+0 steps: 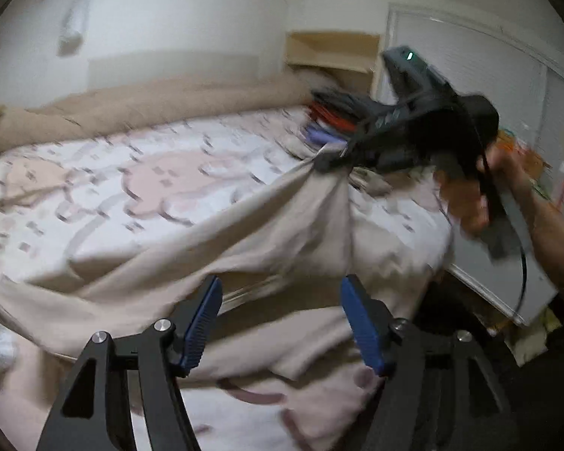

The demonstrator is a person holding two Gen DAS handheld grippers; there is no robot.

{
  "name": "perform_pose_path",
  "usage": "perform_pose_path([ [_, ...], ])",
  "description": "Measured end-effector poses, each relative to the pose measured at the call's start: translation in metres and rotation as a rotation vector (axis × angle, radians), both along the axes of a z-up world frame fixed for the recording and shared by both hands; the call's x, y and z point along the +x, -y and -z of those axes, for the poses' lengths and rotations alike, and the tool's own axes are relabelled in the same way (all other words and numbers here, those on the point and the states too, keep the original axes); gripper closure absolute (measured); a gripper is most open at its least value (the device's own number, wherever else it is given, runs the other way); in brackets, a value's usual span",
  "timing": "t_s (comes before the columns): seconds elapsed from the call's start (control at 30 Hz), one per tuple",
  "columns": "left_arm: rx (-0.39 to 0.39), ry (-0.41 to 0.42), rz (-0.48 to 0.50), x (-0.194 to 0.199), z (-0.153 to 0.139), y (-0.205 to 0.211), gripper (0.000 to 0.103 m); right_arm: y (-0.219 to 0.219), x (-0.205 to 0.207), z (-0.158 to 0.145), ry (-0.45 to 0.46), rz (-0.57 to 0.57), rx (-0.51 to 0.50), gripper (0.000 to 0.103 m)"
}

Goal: Fold clothes

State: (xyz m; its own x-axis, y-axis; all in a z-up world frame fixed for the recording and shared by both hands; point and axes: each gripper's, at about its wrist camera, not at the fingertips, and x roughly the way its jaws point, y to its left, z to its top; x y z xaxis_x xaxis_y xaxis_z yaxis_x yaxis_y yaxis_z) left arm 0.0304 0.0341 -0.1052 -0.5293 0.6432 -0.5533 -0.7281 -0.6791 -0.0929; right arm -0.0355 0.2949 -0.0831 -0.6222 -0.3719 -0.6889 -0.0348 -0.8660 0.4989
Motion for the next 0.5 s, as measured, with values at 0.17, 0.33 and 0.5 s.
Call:
perform_pose_path([
  [0.17, 0.012, -0.158, -0.2, -0.03, -0.048, 0.04, 0.038, 0.017, -0.048, -0.111, -0.198, -0.106, 0.123, 0.099],
  [0.33, 0.094, -0.257, -0.407, -0.049, -0.097, 0.101, 0.037, 0.062, -0.095, -0.242, -0.424, -0.212, 0.077, 0.099],
  [0.5, 0.084, -0.361, -0.559, -0.052, -0.133, 0.147, 0.037, 0.138, -0.108, -0.357, -0.626, -0.361, 0.001, 0.099],
])
